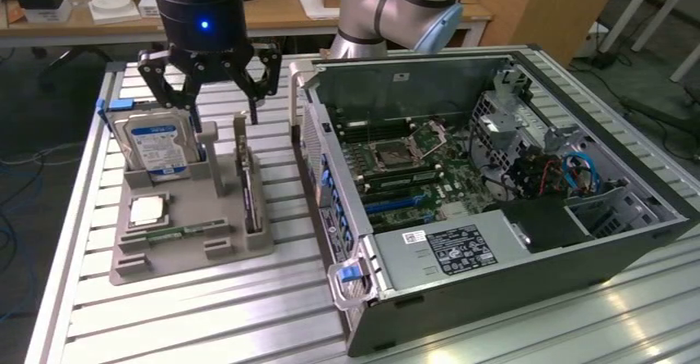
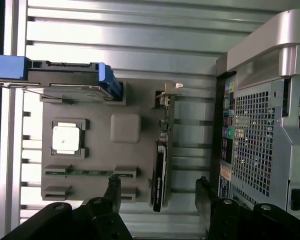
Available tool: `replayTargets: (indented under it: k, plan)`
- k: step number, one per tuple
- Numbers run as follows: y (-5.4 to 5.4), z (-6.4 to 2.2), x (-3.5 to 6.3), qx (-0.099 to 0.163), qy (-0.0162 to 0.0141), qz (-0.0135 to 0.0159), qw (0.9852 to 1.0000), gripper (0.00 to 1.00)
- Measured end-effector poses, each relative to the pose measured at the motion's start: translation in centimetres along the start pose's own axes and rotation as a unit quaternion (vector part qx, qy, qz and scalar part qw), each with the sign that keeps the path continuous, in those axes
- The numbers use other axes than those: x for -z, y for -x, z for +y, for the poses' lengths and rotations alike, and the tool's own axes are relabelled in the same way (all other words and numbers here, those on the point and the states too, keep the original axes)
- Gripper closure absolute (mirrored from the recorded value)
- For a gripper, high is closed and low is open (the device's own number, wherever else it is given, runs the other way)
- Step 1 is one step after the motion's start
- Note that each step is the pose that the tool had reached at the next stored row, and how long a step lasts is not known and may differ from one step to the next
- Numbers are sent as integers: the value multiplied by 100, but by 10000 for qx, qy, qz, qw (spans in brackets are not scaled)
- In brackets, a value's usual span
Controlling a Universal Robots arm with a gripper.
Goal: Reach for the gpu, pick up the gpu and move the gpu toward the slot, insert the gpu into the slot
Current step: 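Pick up the gpu and move the gpu toward the slot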
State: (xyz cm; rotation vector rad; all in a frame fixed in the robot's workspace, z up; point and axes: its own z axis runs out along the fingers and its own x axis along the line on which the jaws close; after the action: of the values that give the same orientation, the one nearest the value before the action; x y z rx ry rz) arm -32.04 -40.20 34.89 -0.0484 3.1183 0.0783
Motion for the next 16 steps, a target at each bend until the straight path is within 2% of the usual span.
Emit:
replayTargets:
  k: [16]
  plan:
    - [86, -50, -189, 0, 7, 1, 10000, 29]
